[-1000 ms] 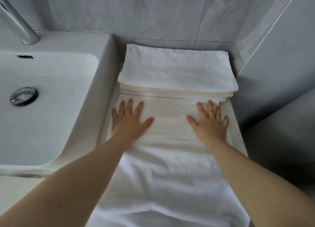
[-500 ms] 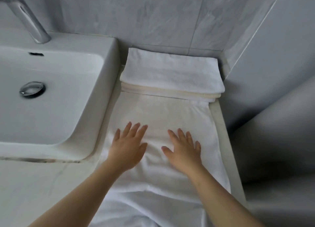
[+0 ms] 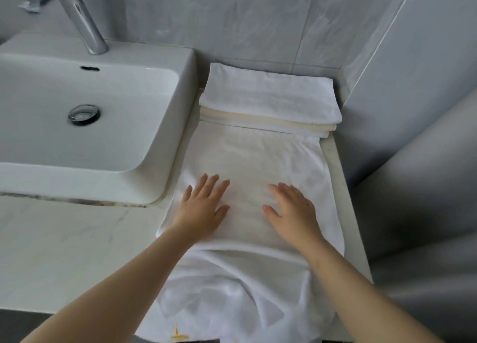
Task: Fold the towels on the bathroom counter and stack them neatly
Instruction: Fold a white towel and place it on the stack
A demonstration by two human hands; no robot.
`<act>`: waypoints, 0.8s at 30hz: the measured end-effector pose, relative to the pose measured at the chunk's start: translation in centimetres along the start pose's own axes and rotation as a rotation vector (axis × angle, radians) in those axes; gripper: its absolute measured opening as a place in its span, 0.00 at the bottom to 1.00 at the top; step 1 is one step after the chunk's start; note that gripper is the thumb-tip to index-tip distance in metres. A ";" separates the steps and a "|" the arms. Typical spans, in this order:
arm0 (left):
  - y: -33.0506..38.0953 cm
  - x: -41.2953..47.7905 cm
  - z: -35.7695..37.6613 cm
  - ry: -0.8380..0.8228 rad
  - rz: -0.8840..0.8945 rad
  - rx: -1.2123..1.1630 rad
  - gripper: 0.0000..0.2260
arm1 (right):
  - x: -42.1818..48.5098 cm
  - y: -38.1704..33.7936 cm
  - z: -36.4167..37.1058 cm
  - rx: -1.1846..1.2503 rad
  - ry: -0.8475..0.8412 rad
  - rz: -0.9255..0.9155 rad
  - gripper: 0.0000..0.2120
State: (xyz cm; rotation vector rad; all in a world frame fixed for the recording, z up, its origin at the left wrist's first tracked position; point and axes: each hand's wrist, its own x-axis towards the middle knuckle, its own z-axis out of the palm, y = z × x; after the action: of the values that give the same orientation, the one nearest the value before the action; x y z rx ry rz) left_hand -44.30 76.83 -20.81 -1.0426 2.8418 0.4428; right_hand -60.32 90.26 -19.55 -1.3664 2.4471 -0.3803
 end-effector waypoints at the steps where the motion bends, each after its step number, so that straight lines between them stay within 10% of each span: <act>1: 0.0 -1.1 -0.3 0.093 0.038 -0.052 0.24 | -1.3 -0.6 -0.1 0.035 0.016 -0.031 0.28; 5: -0.2 -6.5 0.5 0.453 0.251 -0.122 0.15 | -6.2 -3.1 1.1 0.000 0.166 -0.140 0.15; 15: -2.4 -15.5 4.4 0.589 0.470 -0.108 0.08 | -15.0 -5.4 5.7 -0.015 0.462 -0.136 0.02; 21: -3.3 -17.9 5.7 0.429 0.461 -0.053 0.11 | -19.1 -5.6 7.4 -0.147 0.431 -0.104 0.07; 24: -3.4 -18.0 5.3 0.263 0.396 -0.005 0.17 | -20.0 -4.4 8.0 -0.177 0.247 0.011 0.38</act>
State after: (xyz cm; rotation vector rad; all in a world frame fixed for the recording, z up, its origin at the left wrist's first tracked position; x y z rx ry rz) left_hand -28.45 87.16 -23.52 -0.5683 3.2943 0.3609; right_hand -43.89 104.56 -22.43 -1.4516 2.7459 -0.3566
